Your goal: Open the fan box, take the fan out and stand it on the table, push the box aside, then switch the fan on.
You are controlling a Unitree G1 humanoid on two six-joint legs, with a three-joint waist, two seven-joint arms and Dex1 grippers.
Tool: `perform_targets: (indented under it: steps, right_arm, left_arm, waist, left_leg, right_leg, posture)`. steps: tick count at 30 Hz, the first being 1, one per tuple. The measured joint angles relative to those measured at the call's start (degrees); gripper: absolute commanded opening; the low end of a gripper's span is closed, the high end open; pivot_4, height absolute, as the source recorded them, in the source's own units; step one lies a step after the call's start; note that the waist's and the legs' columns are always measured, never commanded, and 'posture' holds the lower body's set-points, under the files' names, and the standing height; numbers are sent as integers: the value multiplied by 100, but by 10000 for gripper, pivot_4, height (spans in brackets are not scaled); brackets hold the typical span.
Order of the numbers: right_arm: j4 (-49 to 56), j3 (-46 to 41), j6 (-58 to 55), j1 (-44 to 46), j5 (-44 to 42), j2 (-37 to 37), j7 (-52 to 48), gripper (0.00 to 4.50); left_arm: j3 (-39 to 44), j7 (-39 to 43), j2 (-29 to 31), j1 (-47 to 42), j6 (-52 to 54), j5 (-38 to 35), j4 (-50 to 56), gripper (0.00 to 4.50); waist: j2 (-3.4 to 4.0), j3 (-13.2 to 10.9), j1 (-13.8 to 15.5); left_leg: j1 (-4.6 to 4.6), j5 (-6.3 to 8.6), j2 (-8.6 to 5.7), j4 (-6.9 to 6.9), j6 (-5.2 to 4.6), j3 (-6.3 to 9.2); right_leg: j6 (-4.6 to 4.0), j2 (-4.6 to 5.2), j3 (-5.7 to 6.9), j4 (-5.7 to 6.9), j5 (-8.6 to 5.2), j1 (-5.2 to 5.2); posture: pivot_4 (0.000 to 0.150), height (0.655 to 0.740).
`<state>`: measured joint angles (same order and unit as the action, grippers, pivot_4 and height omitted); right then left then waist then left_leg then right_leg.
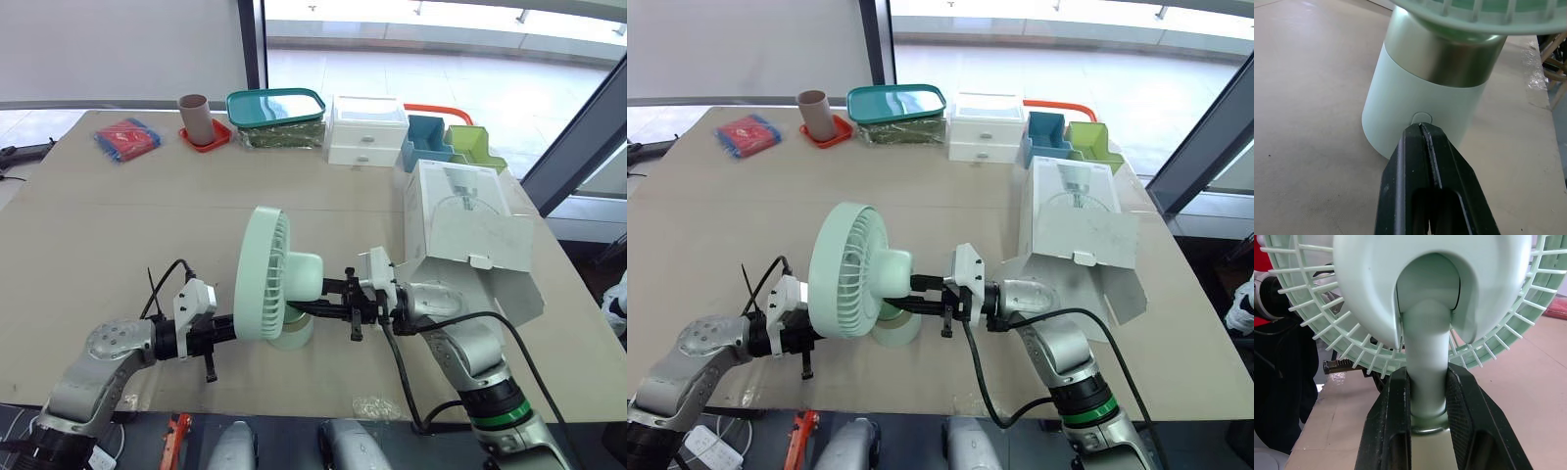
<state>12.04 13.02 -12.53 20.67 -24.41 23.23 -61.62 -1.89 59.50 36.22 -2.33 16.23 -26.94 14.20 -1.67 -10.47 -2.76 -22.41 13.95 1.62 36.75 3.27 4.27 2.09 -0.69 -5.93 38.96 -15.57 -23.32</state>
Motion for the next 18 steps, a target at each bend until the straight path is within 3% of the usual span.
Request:
perform_targets:
  steps: [18]
  right_arm:
    - [15, -23, -61, -10, -55, 60, 54, 4375]
  left_arm:
    - [-66, -152, -170, 4, 1, 142, 31, 841]
  waist:
    - [-1, 1, 2]
  left_leg:
    - [1, 0, -3, 6, 0, 3]
  right_leg:
    - [0, 2, 1, 1, 0, 6]
  posture:
    - [1500, 7400]
